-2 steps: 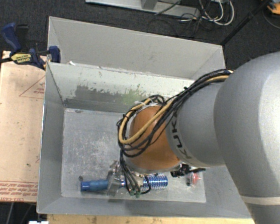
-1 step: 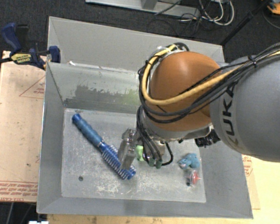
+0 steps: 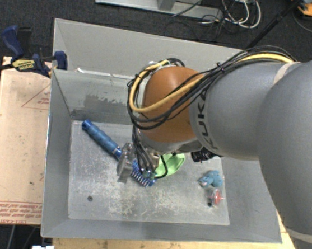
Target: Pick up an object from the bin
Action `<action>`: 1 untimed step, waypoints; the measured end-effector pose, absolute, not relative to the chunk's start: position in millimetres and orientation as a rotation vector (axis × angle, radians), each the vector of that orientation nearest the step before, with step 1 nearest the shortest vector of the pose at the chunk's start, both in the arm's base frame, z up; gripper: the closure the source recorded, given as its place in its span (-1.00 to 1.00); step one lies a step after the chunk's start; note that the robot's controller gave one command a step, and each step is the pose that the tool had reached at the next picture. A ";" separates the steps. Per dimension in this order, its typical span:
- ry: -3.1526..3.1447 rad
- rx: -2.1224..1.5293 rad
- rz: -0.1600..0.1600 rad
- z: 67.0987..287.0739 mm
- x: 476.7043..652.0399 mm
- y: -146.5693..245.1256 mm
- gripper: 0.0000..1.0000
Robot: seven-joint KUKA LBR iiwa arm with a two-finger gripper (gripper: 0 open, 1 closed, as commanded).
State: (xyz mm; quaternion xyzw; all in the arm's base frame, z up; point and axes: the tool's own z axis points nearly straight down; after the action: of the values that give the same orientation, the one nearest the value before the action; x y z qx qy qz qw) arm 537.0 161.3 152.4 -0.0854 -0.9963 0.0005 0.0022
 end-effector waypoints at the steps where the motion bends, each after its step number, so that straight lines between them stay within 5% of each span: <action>1: -3.107 -0.456 0.000 127.6 547.4 139.3 1.00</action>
Offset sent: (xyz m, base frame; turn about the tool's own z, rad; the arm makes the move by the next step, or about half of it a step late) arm 0.0106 -0.0219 -0.0233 0.1220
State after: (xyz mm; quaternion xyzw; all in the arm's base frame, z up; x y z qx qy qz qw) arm 547.4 139.3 127.6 -0.1451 -0.9894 0.0000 0.0007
